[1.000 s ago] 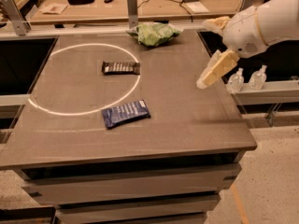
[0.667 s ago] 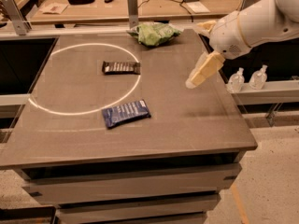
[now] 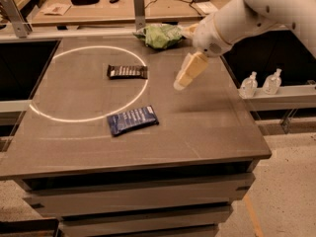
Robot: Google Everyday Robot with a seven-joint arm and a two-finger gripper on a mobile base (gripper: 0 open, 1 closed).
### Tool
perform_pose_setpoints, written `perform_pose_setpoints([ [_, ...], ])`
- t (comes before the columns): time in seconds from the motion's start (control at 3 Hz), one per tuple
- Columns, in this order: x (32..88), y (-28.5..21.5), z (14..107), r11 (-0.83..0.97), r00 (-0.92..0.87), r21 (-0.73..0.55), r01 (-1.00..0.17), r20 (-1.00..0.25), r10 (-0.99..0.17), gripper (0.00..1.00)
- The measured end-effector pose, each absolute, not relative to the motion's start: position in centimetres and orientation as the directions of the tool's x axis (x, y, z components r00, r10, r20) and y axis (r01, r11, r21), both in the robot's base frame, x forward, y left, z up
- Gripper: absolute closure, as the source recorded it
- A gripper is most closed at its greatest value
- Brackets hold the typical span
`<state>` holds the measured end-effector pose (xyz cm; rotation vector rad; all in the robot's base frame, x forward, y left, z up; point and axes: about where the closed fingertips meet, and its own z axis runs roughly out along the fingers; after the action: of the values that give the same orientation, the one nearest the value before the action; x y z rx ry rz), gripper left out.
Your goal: Move rxbar chocolate near rxbar blueberry
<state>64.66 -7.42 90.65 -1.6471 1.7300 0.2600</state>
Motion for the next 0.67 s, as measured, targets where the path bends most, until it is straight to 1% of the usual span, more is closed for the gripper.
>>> perform_pose_setpoints([
  [0.67,66.9,-2.9,87.8,0.195,-0.068,-0.141,-0.971,-0.618,-0.783,0.0],
])
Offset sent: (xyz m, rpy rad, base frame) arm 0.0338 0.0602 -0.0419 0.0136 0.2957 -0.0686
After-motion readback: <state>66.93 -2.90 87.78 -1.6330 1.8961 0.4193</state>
